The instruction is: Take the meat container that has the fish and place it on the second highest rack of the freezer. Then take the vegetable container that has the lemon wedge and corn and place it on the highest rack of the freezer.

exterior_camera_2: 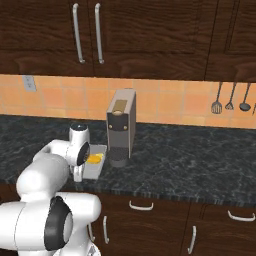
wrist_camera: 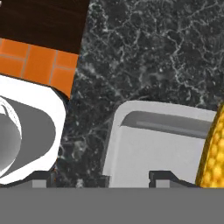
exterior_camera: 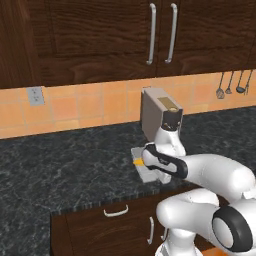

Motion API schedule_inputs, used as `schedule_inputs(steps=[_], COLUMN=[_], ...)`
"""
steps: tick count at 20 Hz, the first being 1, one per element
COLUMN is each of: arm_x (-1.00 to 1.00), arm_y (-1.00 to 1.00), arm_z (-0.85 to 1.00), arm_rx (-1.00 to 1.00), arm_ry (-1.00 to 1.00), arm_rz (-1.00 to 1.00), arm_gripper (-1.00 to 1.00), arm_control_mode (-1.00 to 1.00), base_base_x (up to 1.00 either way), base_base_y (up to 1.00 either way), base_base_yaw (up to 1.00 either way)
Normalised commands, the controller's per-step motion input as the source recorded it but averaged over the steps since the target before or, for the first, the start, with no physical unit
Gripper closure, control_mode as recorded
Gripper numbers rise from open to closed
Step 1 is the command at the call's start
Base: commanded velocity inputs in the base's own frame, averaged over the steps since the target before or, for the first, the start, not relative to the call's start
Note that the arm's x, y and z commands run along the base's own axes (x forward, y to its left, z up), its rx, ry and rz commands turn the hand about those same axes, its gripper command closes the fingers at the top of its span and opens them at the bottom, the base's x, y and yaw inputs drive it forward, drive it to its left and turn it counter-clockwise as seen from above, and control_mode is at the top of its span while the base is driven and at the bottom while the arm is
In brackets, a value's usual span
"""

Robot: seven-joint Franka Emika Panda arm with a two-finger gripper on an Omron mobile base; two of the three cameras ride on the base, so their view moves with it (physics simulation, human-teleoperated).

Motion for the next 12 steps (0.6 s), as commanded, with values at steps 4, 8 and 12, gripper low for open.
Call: schedule_inputs(steps=[4, 8, 12], arm_x=[0.02, -0.11, -0.49], arm_y=[0.03, 0.32, 0.53], arm_z=[-0.70, -0.83, -0.85], arm_rx=[0.00, -0.06, -0.11], arm_ry=[0.12, 0.10, 0.06], arm_rz=[0.00, 0.00, 0.00], arm_gripper=[-1.00, -1.00, 1.00], arm_control_mode=[-1.00, -1.00, -1.00], base_base_x=[0.00, 0.00, 0.00], base_base_y=[0.00, 0.00, 0.00], base_base_yaw=[0.00, 0.00, 0.00])
